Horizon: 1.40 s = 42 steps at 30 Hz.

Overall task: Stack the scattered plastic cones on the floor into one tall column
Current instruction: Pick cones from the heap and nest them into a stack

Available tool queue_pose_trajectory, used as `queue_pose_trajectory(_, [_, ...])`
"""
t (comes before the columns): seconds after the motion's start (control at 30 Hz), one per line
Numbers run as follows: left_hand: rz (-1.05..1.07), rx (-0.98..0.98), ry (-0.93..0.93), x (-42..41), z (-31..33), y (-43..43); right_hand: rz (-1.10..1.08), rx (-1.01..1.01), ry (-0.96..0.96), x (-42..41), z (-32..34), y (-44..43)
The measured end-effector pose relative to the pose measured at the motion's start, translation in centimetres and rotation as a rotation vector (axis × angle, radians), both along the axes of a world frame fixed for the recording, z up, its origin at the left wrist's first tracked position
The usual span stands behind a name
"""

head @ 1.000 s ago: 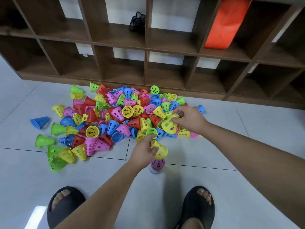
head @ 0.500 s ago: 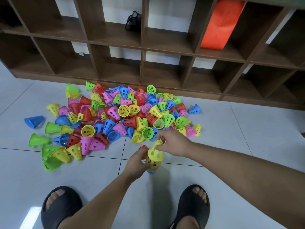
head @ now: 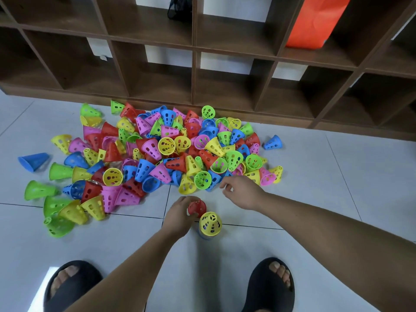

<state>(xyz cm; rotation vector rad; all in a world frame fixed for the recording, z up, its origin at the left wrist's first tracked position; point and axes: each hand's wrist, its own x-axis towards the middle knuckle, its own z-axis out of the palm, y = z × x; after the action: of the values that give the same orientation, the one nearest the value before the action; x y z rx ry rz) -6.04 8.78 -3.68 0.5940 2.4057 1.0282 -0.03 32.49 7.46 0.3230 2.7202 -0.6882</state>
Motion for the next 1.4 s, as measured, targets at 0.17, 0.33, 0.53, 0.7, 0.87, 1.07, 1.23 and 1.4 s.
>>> queue_pose_trajectory(0.17, [-0.010, -0.048, 0.016, -1.0, -1.2, 1.0, -0.024, -0.080, 0.005, -3.0, -2.8, 0.0])
queue_pose_trajectory(0.33, [-0.041, -0.102, 0.046, -1.2, -2.3, 0.9, -0.096, -0.206, 0.014, -5.7, -5.1, -1.1])
queue_pose_trajectory(0.53, [-0.010, -0.155, 0.030, -1.3, -2.8, -0.1, -0.155, -0.262, -0.073, -7.8, -6.7, -1.7])
queue_pose_trajectory(0.7, [0.057, -0.088, 0.046, -1.7, -2.0, -0.9, -0.220, -0.296, -0.103, -8.4, -6.7, -2.2])
queue_pose_trajectory(0.87, [0.083, 0.006, 0.066, -1.7, 0.6, -1.3, -0.260, -0.333, -0.109, -8.5, -6.7, -2.6])
queue_pose_trajectory(1.07, [0.159, 0.140, 0.040, -1.3, 4.3, -1.5, -0.439, -0.274, 0.044, -8.3, -6.1, -3.3])
queue_pose_trajectory(1.23, [0.114, 0.215, -0.039, -1.5, 8.1, -0.7, -0.578, -0.266, 0.201, -7.5, -3.7, -1.8])
queue_pose_trajectory(1.4, [-0.029, 0.173, -0.057, -0.5, 10.3, 0.6, -0.619, -0.292, 0.172, -5.9, -0.1, -0.1])
